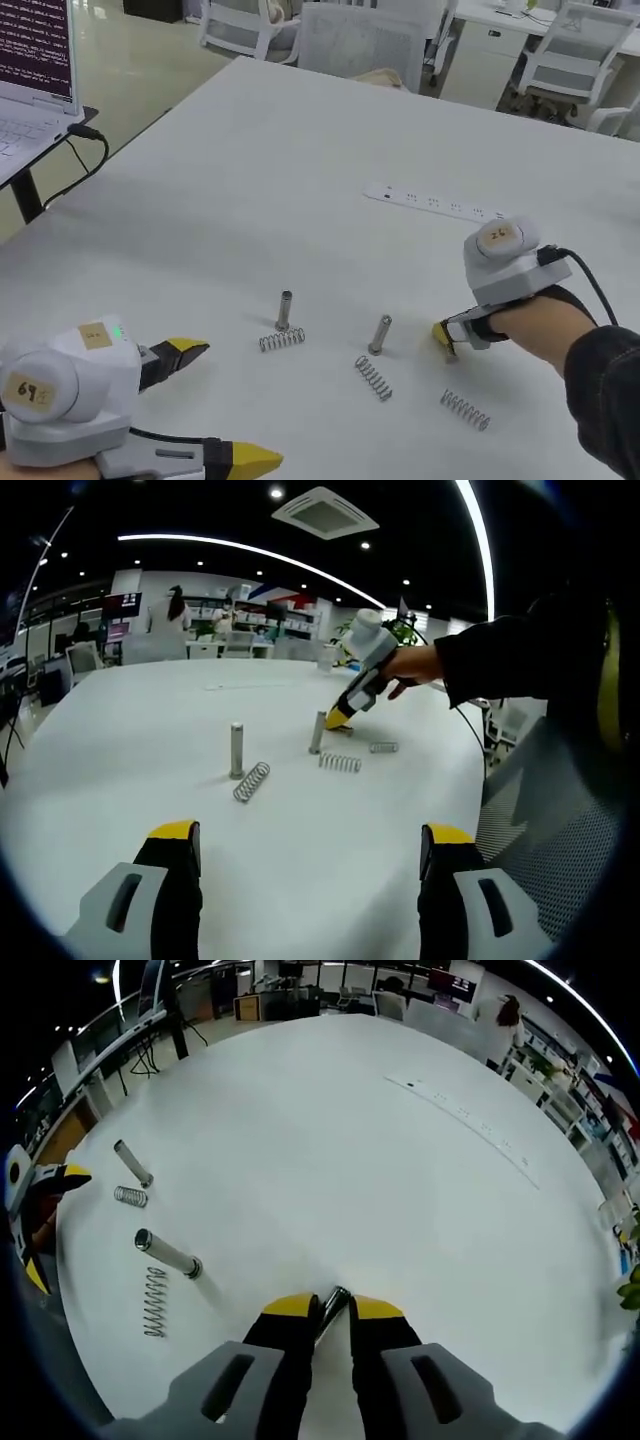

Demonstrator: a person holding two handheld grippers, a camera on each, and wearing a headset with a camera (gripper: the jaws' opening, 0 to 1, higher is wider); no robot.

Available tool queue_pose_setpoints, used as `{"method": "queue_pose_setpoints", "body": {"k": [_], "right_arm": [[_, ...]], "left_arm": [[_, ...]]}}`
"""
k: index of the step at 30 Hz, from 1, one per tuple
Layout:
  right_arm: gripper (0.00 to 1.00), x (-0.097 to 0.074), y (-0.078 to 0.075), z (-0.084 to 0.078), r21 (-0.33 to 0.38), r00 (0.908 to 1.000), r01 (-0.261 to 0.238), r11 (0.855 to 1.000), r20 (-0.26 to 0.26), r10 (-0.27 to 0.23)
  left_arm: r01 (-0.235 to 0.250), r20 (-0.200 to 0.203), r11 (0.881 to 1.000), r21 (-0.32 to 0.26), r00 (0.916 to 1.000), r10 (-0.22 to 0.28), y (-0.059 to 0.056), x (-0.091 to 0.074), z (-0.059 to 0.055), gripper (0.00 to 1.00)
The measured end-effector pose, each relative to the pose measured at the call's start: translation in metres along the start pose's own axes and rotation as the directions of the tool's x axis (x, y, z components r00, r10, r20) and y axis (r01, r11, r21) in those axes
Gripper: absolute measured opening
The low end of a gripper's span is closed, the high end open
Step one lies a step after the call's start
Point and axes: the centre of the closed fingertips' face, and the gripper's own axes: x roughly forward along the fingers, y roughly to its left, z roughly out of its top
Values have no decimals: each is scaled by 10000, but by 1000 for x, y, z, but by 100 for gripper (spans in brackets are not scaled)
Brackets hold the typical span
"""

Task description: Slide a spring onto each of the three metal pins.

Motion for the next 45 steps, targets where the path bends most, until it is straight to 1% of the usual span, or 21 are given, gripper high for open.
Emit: {"method": "queue_pose_setpoints", "body": {"k": [15,24,33,45], "right_arm": [[6,0,3,-1,-9,9999,-89,10000,-97,89],[6,-1,5,-1,68,9998,-210,9998,-64,210],[6,-9,4,2,126,9998,-181,9998,130,180],[6,-23,2,1,253,9990,-97,9996,449,86]], "left_arm": [[17,11,10000,-26,10000,-17,-1,0,-1,87],[39,18,10000,-23,10000,-39,-1,0,0,86],[71,29,10000,16,10000,-71,-1,2,1,86],[148,89,9998,163,9998,-149,-4,3,5,86]]}}
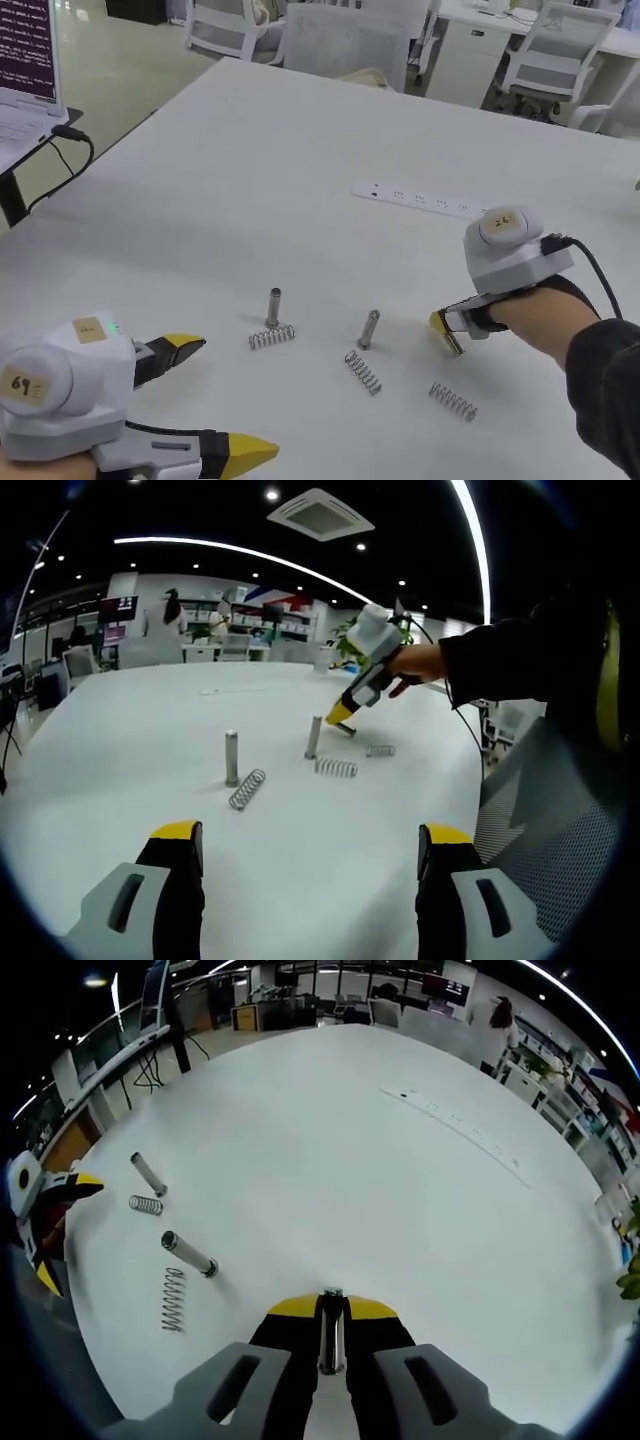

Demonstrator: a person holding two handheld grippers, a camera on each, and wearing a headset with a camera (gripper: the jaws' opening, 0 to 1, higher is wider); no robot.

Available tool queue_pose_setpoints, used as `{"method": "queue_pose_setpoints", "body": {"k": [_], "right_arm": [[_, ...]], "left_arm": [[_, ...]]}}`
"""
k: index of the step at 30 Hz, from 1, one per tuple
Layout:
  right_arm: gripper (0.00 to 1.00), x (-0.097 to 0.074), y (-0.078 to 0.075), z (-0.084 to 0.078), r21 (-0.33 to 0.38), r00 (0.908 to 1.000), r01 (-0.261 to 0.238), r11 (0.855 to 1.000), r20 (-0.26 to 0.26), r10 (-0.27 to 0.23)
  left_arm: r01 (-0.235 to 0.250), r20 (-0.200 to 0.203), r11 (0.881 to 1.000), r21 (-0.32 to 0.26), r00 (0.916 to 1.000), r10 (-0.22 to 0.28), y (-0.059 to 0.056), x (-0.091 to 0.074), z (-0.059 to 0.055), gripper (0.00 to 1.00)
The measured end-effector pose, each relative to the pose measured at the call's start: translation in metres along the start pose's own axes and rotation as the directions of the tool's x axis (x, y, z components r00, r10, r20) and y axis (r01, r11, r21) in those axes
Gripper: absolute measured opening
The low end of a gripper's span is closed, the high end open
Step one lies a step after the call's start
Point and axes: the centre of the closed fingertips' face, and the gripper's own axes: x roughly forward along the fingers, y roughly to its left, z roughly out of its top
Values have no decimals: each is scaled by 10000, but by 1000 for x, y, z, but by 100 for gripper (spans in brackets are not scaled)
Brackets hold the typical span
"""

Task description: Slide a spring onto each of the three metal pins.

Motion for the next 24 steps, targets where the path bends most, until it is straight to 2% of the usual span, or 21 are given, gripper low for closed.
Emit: {"method": "queue_pose_setpoints", "body": {"k": [9,11,24], "right_arm": [[6,-14,7,-3,-40,9998,66,10000,194,-66],[6,-12,5,-1,-43,9997,77,10000,235,-76],[6,-25,2,-6,21,9984,199,9998,520,-200]], "left_arm": [[46,55,9999,91,10000,-46,-1,-1,4,86],[58,57,9999,114,10000,-59,-1,-1,4,86],[118,39,9998,188,9999,-119,-4,-2,5,86]]}}
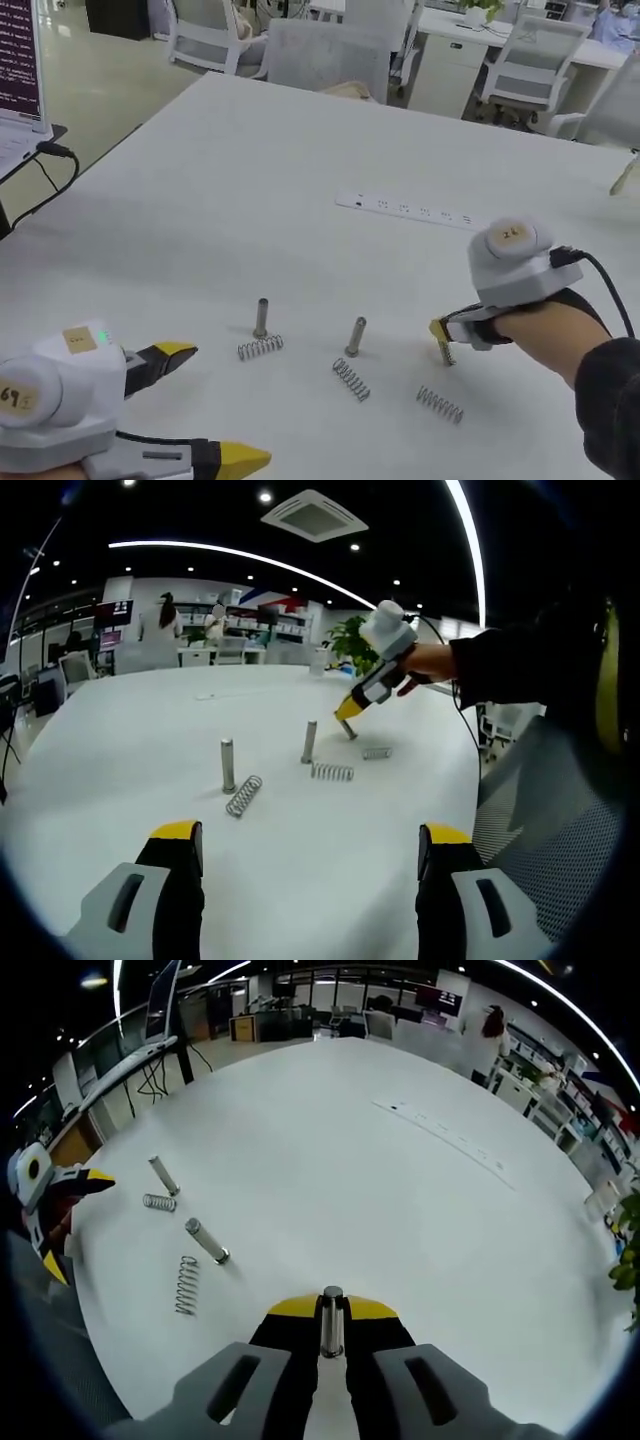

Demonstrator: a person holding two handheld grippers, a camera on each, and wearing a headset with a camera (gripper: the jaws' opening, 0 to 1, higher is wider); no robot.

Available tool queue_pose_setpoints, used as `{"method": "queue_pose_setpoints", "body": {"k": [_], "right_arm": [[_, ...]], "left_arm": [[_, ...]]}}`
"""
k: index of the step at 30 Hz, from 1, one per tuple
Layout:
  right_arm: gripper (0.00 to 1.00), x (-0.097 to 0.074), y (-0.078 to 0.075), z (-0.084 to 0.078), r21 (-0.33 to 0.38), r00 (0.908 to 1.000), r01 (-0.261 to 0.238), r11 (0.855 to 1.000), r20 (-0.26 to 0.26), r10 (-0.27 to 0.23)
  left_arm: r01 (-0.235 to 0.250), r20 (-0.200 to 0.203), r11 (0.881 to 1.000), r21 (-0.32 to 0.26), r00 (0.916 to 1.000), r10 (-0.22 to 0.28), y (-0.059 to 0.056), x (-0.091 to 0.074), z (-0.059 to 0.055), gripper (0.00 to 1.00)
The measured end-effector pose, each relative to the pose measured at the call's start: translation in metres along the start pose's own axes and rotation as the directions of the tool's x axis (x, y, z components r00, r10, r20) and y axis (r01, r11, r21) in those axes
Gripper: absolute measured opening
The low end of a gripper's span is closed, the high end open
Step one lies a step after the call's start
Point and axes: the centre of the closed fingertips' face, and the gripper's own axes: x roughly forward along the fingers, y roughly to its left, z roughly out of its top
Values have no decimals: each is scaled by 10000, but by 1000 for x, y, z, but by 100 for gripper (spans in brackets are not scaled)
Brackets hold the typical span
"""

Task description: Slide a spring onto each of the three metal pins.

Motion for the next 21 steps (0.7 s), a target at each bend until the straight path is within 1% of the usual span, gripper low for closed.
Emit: {"method": "queue_pose_setpoints", "body": {"k": [6,21], "right_arm": [[5,-6,-1,-3,55,9999,70,10000,150,-71],[6,-17,-2,-11,344,9990,161,9993,412,-175]], "left_arm": [[4,24,10000,44,10000,-4,1,-1,1,86],[109,22,9999,130,9999,-110,-3,1,2,86]]}}
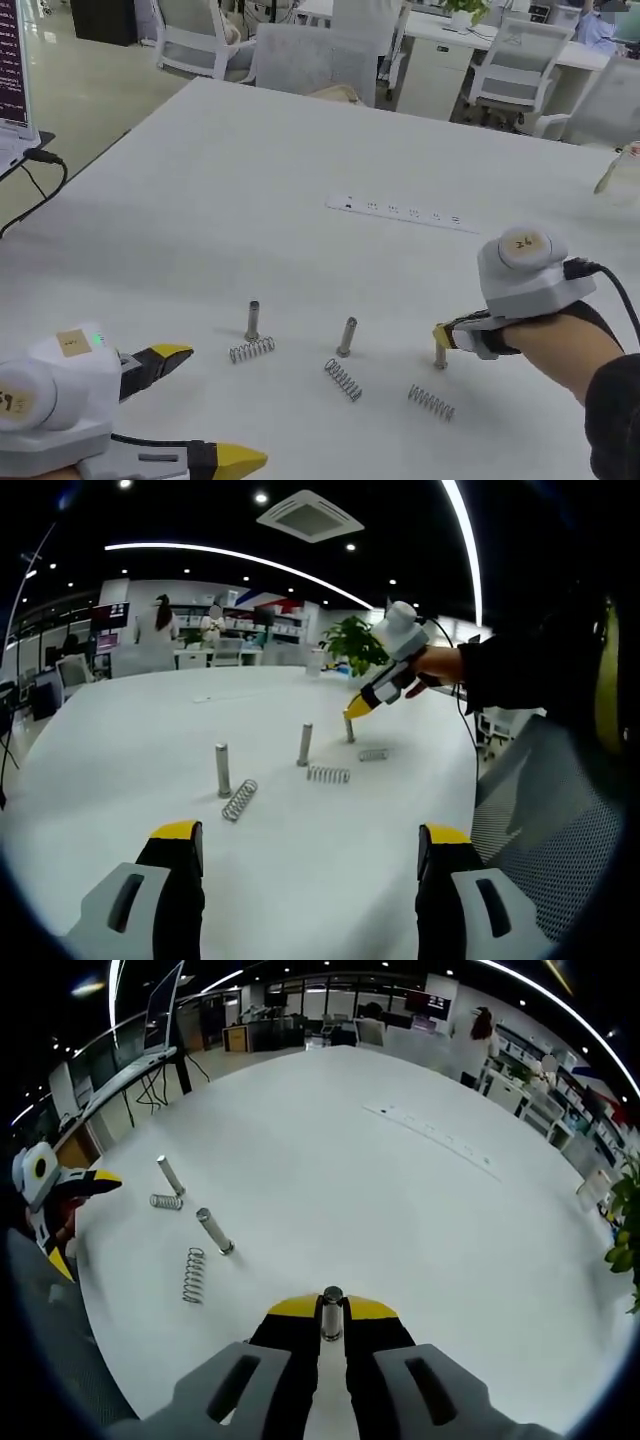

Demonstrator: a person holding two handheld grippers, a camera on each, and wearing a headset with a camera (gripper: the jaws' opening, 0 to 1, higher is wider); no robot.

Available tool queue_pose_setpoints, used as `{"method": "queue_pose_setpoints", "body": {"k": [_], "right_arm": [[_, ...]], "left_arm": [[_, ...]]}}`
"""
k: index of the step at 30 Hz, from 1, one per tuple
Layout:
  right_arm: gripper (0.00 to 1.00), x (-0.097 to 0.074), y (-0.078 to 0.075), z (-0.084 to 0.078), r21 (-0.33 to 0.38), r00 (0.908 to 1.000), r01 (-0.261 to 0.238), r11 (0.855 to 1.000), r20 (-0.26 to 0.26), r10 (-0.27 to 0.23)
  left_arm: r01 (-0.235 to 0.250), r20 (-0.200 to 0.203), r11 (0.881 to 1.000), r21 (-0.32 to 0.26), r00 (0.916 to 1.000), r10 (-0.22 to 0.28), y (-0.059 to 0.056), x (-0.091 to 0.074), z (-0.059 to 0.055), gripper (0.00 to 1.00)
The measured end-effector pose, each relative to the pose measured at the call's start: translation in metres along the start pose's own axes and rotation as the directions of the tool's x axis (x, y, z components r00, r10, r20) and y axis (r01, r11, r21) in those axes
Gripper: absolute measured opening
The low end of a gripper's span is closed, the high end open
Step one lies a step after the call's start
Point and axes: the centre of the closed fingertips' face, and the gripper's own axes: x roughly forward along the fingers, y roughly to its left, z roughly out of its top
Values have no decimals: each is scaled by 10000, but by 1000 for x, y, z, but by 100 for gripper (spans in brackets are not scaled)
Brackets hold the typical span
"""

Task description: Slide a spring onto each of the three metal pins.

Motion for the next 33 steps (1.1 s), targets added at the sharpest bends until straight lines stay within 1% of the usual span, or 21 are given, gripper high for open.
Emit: {"method": "queue_pose_setpoints", "body": {"k": [9,18,23,29,33], "right_arm": [[6,-4,-1,-4,126,10000,40,9999,35,-40],[6,-5,-3,-5,122,10000,73,9999,14,-74],[6,-6,-3,-8,25,9999,101,9999,-12,-101],[6,-7,-3,-13,-28,9998,152,9999,-110,-152],[6,-8,-4,-14,-69,9998,164,9998,-131,-165]], "left_arm": [[42,20,10000,20,10000,-42,-1,1,1,86],[90,-15,9999,76,10000,-90,-2,2,2,86],[82,-27,9999,89,10000,-82,-2,2,2,86],[136,-57,9998,133,9999,-136,-4,4,2,85],[138,-58,9998,134,9999,-138,-4,4,2,86]]}}
